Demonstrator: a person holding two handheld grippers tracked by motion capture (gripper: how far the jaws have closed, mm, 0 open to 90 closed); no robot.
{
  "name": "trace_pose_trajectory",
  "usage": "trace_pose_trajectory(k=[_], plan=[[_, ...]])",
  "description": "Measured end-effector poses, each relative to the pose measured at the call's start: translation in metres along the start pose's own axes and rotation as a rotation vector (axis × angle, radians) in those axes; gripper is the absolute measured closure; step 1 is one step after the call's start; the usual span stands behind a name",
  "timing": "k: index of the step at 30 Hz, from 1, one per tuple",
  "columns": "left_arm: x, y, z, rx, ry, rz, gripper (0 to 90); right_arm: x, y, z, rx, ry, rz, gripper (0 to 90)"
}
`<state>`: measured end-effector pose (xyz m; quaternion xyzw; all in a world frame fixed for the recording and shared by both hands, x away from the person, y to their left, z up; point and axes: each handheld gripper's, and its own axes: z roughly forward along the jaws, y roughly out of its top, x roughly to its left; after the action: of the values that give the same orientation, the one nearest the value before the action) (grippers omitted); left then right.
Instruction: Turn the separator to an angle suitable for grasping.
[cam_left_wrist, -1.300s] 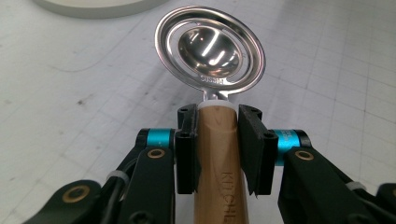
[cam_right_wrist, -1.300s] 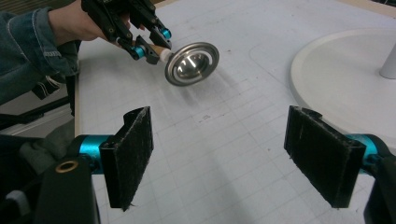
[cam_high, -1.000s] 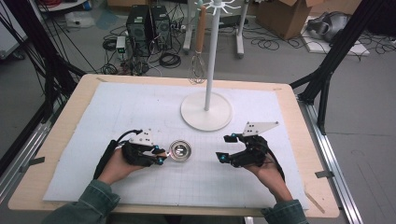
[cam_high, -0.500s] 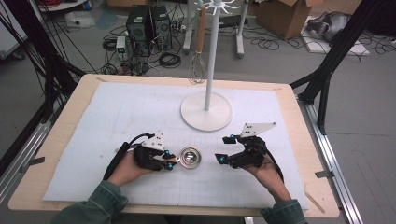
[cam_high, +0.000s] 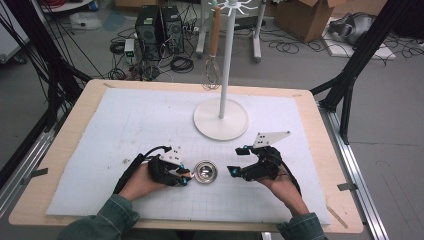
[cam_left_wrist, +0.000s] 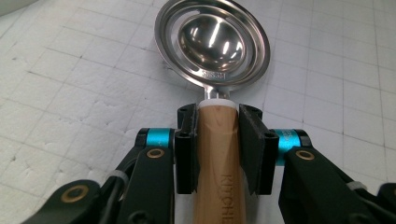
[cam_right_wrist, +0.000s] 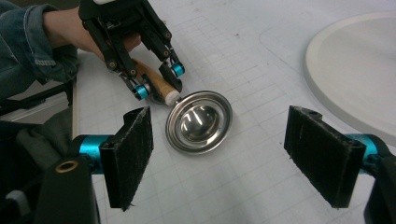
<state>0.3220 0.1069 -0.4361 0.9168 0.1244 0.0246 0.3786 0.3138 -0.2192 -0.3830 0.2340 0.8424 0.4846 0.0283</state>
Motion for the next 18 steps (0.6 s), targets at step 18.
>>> trace_pose_trajectory(k=[18], plan=[[-0.004,-0.017,-0.026,-0.057,0.024,-0.039,53.8,0.006,0.006,0.035,0.057,0.043,-0.032,24.6]])
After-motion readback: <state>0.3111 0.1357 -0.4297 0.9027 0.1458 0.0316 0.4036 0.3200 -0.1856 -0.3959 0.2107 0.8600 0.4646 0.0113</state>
